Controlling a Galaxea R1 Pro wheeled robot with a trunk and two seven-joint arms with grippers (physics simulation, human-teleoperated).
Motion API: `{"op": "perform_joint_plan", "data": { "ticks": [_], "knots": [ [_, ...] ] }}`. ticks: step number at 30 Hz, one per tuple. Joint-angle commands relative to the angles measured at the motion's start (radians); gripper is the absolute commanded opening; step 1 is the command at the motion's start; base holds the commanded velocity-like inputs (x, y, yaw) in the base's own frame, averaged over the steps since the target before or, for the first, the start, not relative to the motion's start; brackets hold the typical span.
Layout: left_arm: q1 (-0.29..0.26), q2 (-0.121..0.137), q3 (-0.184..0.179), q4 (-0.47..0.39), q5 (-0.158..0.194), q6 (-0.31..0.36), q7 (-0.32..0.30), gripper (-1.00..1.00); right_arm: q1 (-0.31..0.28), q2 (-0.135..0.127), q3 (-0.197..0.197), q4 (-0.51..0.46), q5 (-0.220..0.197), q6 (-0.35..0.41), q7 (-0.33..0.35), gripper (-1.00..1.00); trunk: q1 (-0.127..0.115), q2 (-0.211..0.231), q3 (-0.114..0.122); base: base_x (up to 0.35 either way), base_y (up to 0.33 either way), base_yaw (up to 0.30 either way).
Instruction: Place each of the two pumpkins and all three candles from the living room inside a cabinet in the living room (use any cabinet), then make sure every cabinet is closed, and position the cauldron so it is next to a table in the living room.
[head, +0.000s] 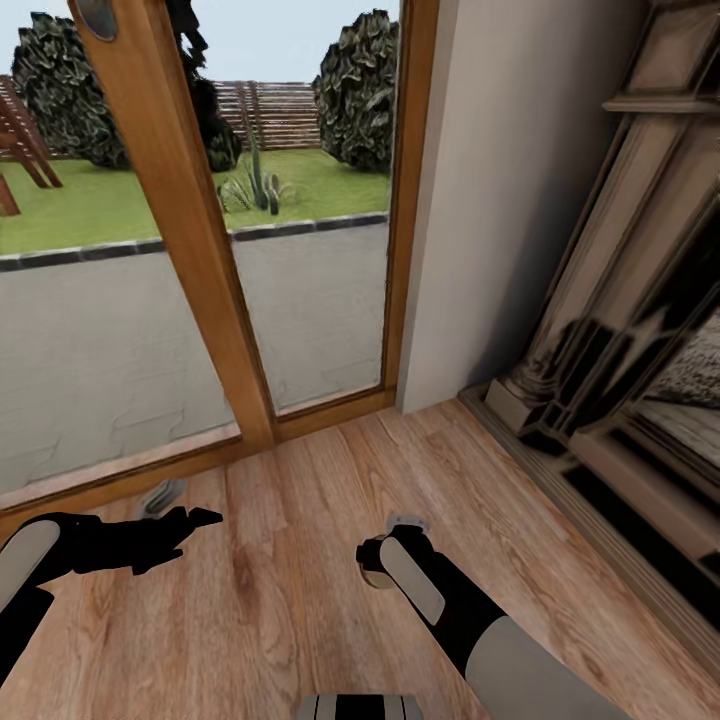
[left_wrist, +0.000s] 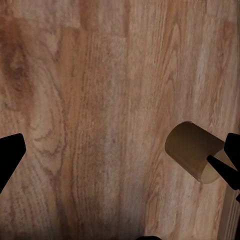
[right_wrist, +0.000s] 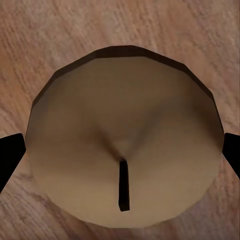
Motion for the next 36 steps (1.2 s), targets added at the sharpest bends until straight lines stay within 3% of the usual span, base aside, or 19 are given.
{"op": "perform_joint_plan", "data": {
  "ticks": [1, 18, 32, 36],
  "knots": [
    [-0.001, 0.001, -0.001, -0.001, 0.01, 0.0, 0.011, 1.0, -0.001, -0.001, 0.003, -0.002, -0.008, 0.001, -0.009, -1.0, -0.001, 0.0, 0.001, 0.0, 0.0, 0.0],
    [-0.001, 0.001, -0.002, -0.001, 0.009, 0.0, 0.011, 1.0, -0.001, -0.002, 0.003, -0.001, -0.009, 0.0, -0.008, -1.0, -0.012, 0.011, 0.049, 0.0, 0.0, -0.003],
    [-0.001, 0.001, -0.003, -0.001, 0.01, 0.0, 0.01, 1.0, -0.001, -0.001, 0.003, -0.001, -0.01, 0.0, -0.007, -1.0, -0.012, 0.011, 0.042, 0.0, 0.0, -0.218],
    [0.0, 0.001, -0.003, -0.001, 0.009, 0.0, 0.01, 1.0, -0.001, 0.0, 0.003, -0.001, -0.011, 0.001, -0.007, -1.0, -0.027, 0.039, 0.052, 0.0, 0.0, -0.252]
  ]
}}
